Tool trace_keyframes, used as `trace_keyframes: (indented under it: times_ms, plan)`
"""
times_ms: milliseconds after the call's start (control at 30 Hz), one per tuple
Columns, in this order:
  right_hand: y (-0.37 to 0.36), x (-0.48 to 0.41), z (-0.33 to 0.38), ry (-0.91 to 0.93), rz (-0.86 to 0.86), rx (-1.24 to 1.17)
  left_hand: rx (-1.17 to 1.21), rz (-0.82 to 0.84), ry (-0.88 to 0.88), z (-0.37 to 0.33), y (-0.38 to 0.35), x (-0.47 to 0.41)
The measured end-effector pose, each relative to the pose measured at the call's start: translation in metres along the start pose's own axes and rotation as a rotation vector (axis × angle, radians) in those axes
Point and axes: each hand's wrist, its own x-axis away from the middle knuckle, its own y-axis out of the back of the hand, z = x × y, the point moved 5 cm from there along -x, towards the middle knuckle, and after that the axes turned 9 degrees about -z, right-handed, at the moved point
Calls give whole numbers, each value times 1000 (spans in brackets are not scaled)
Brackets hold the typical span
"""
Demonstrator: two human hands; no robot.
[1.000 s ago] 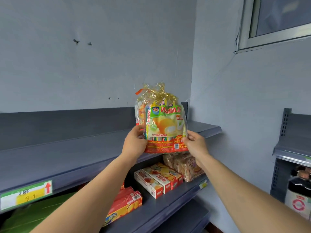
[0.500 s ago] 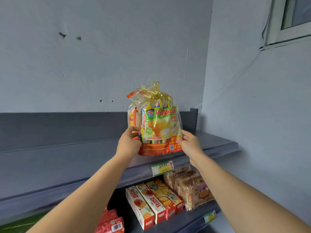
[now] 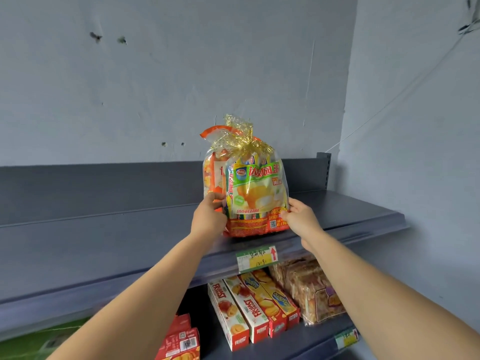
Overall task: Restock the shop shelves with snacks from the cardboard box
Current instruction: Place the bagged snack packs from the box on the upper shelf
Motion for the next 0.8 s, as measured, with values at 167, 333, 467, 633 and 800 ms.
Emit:
trace_keyframes:
  times_ms: [167, 333, 467, 633, 800]
  plan:
    - [-4, -11, -8, 17, 21, 46, -75, -16, -14, 1, -4, -2]
    - [-6, -13, -10, 49, 32, 129, -161, -18, -31, 1, -5, -2]
    - [-4, -11, -9, 48, 41, 170, -231, -16, -28, 4, -7, 0]
    - [-1, -4, -7, 51, 29, 231, -342, 6, -33, 5, -8, 7]
    - [5, 13, -1, 39, -20, 327, -405, 36, -49, 5, -4, 16]
